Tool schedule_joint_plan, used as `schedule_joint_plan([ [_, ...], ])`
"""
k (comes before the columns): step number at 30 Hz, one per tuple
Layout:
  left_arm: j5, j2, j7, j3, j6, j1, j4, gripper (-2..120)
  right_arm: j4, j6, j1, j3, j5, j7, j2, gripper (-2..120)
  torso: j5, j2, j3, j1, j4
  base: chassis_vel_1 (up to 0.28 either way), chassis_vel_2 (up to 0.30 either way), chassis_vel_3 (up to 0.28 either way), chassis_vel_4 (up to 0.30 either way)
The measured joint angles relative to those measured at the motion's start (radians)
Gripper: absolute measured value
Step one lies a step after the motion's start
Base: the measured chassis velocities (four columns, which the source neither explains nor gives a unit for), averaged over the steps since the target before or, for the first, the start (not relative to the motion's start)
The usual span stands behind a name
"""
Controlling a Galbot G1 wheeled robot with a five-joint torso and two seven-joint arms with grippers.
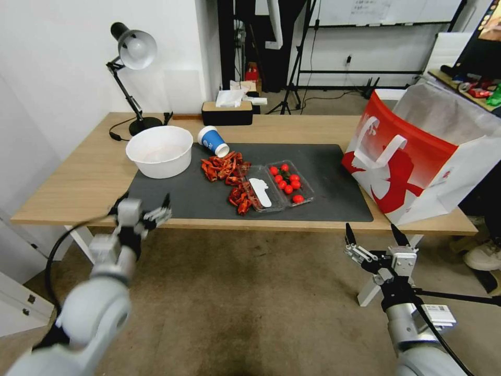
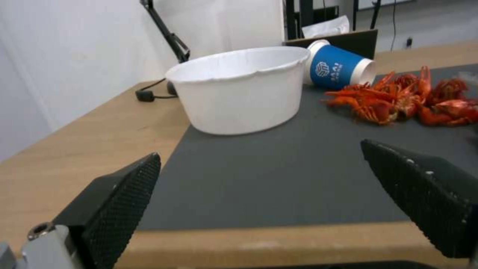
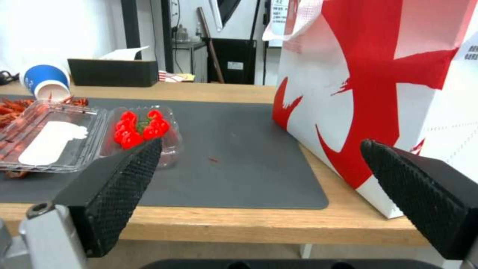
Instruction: Pick up the trash from the table and place it into the takeout bag.
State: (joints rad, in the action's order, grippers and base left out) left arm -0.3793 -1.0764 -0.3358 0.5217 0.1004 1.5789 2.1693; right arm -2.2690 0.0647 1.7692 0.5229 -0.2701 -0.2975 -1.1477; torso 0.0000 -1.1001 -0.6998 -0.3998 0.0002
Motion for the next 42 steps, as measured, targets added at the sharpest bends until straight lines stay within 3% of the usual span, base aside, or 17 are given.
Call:
schedule_joint_plan([
  [7, 0.060, -0.072, -0.006, -0.010, -0.067, 0.043, -0.048, 100, 0.000, 0.001, 0.003, -0.004, 0.000, 0.001, -0.004, 100, -0.0001, 0.000, 0.000, 0.000, -0.0003, 0.000, 0.000, 0.000, 0.000],
  [15, 0.079, -0.094, 0.004, -0.039, -0.089, 0.056, -0.065, 100, 0.000, 0.005, 0.005, -0.003, 0.000, 0.002, -0.003, 100, 0.0000, 0.000, 0.000, 0.000, -0.0003, 0.000, 0.000, 0.000, 0.000],
  [35, 0.057, -0.077, 0.026, -0.043, -0.114, 0.061, -0.069, 100, 0.004, 0.004, -0.005, -0.006, 0.000, 0.003, -0.007, 100, 0.0000, 0.000, 0.000, 0.000, -0.0002, 0.000, 0.000, 0.000, 0.000],
  [42, 0.002, -0.023, -0.015, -0.064, -0.080, -0.007, -0.055, 100, 0.005, 0.000, -0.005, -0.008, 0.001, 0.003, -0.007, 100, -0.0001, 0.000, 0.000, 0.000, 0.0001, 0.000, 0.000, 0.000, 0.000],
])
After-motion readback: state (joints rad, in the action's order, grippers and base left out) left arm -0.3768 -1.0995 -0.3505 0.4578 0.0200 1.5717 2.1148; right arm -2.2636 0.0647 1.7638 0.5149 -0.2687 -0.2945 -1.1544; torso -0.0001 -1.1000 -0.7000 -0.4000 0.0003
